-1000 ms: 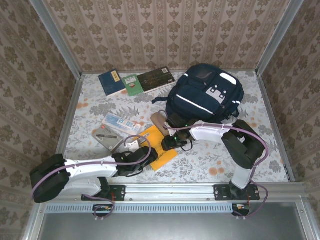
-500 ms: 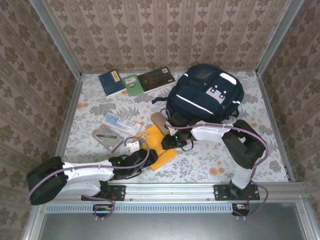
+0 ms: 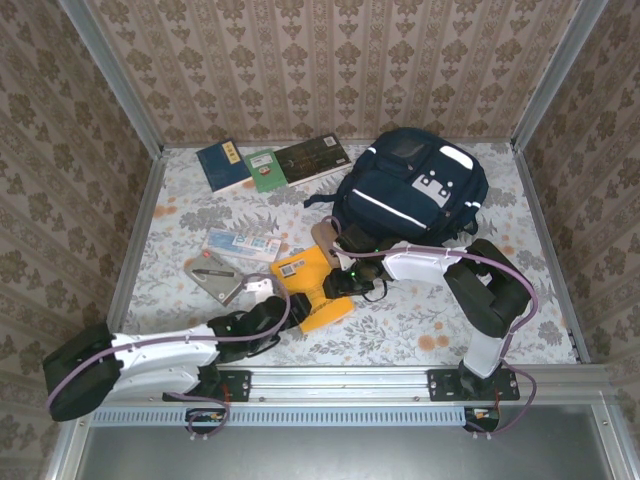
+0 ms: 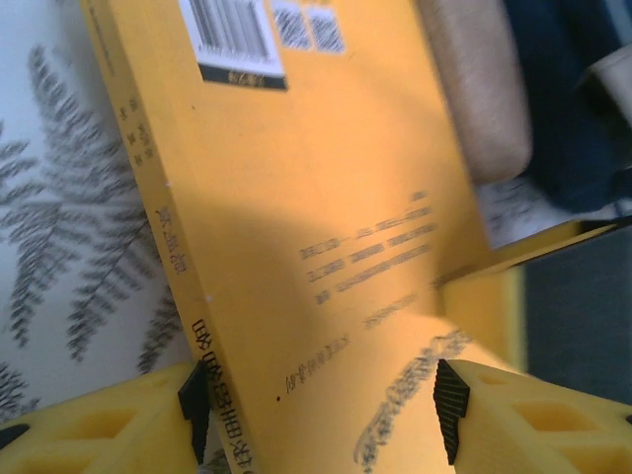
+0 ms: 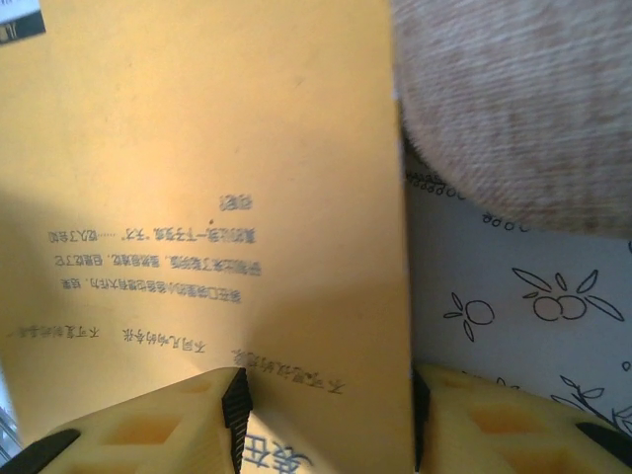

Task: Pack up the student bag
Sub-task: Pick up the book from the bottom-center of the table.

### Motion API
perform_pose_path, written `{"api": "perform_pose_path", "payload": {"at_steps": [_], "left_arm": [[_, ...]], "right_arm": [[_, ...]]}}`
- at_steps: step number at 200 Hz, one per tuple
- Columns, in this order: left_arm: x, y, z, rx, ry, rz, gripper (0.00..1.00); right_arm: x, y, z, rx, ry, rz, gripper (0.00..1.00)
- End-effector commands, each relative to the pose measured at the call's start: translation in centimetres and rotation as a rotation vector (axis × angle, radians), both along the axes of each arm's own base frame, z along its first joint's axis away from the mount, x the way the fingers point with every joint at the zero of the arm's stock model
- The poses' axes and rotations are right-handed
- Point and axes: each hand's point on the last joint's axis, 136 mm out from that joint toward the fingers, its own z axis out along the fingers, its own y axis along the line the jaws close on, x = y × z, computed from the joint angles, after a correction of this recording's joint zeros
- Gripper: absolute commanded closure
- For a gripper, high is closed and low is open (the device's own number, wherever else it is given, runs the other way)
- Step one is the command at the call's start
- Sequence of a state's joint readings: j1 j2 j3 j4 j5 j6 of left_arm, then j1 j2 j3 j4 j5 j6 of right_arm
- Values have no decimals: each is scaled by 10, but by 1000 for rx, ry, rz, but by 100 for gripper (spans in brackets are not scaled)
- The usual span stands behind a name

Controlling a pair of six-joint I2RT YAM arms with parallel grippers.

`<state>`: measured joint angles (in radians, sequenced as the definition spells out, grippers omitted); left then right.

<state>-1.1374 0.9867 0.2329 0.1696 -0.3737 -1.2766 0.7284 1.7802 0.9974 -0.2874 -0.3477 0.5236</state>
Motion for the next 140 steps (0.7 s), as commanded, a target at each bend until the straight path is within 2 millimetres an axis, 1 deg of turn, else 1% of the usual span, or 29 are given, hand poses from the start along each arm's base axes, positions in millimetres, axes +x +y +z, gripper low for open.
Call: {"api": "perform_pose_path", "payload": {"at_steps": [1,17,50,62,71,93,105,132,140], "left_arm": [[11,-37,93,-335,-165,-30,37],[12,-31,89,-340,-154,-8,37],[12,-30,77,-331,-111,11,39],[13,-28,69,-326,-81,29,42],[13,-28,64,-324,-59,39,42],[13,-22,45,-283,17,76,44],[13,-22,41,-280,28,84,45],[14,-20,38,-233,47,92,53],[14,-19,39,-208,50,93,57]], "right_arm": [[-24,32,12,136,77,98,53],[-24,33,13,138,78,99,53],[-22,34,12,139,80,96,52],[-22,34,12,139,80,95,52],[-22,34,12,139,78,95,52],[-22,34,12,137,80,93,52],[-22,34,12,136,79,93,52],[-22,33,13,139,76,92,52],[-22,34,13,139,75,94,52]]}}
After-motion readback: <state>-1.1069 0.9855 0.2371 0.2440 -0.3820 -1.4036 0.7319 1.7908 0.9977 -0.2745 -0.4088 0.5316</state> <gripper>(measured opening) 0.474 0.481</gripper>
